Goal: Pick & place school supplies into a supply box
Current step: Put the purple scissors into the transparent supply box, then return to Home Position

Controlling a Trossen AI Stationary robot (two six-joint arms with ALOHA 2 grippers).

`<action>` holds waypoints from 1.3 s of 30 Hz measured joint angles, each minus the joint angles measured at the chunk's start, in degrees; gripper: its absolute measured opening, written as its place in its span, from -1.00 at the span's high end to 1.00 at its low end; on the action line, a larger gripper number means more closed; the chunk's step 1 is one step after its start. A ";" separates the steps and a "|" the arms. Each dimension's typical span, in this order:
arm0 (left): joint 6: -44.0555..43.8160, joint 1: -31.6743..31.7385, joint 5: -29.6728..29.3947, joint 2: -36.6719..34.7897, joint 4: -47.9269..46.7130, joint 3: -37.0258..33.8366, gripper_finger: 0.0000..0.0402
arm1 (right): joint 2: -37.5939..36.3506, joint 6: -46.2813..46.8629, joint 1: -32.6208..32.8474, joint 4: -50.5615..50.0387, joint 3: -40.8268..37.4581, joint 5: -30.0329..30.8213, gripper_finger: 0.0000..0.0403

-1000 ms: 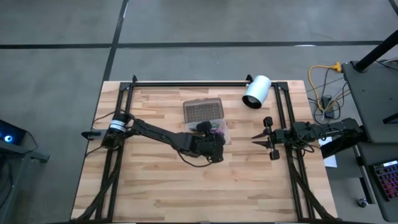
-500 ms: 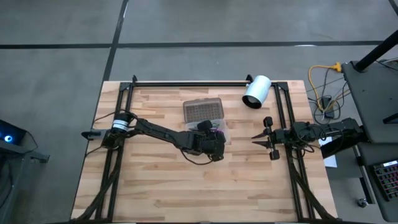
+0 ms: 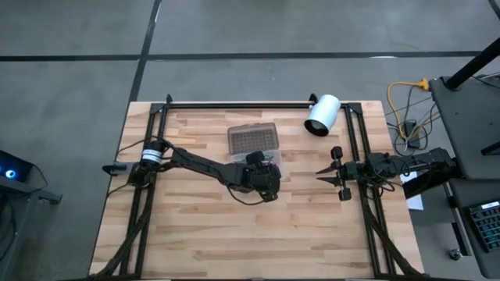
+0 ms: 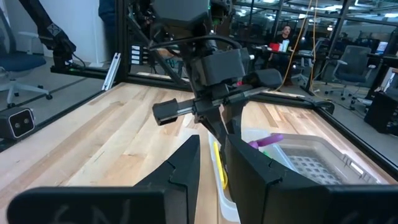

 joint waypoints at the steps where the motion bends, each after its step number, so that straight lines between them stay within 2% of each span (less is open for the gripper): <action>1: 0.02 0.04 0.17 0.00 0.11 -0.06 0.98 | 0.00 -0.01 0.00 0.00 0.00 -0.02 0.66; 12: 1.12 0.09 2.62 0.00 0.22 -0.10 0.97 | 0.00 0.00 0.00 -0.01 0.00 -0.01 0.66; 26: 1.94 0.42 2.74 0.00 0.21 -0.12 0.95 | 0.00 0.00 -0.01 -0.01 0.00 -0.02 0.66; 35: 1.87 0.85 2.72 0.00 0.21 -0.12 0.60 | 0.00 0.00 0.01 0.00 0.00 -0.01 0.66; 39: 1.86 0.89 2.72 0.00 0.21 -0.12 0.53 | 0.00 0.00 0.00 0.00 0.00 -0.02 0.66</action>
